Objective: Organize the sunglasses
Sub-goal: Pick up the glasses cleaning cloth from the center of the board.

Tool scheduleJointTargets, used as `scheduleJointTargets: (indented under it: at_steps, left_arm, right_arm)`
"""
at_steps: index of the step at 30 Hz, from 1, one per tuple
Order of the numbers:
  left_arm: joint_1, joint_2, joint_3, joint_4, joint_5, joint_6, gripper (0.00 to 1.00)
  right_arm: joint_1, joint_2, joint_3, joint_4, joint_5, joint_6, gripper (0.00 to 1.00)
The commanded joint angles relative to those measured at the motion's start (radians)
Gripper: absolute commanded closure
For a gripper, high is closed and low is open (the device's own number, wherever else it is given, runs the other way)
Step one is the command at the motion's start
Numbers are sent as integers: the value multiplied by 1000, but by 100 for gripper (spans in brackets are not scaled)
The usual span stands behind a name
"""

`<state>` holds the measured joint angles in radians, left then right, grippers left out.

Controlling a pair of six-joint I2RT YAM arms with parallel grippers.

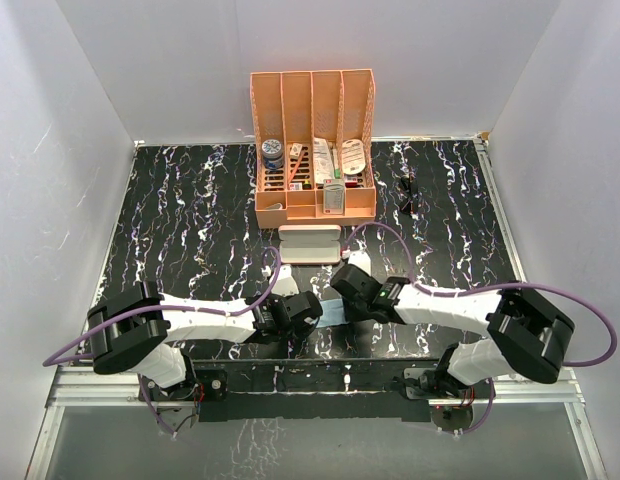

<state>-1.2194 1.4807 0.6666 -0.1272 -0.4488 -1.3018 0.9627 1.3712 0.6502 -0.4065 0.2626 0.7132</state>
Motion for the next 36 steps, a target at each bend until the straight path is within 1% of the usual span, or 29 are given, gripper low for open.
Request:
scheduleJointTargets:
  at_steps: [1, 4, 8, 12, 19, 26, 36]
  left_arm:
    - [-2, -8, -17, -89, 15, 21, 100]
    - [-3, -23, -6, -110, -8, 37, 100]
    - [7, -57, -9, -120, -26, 51, 100]
    - [32, -103, -27, -92, -11, 91, 100]
    - [102, -164, -19, -98, 31, 169, 100]
    - [172, -190, -2, -88, 78, 248, 100]
    - [274, -173, 102, -127, 118, 372, 100]
  right_arm:
    - [11, -56, -32, -17, -20, 25, 100]
    - [11, -113, -26, -8, -4, 30, 100]
    - [11, -144, -11, 5, -1, 31, 100]
    - [10, -145, 4, 14, 0, 32, 100]
    - [10, -123, 46, 35, 19, 39, 100]
    - [11, -70, 122, 56, 45, 29, 100]
    - [0, 57, 267, 66, 84, -27, 100]
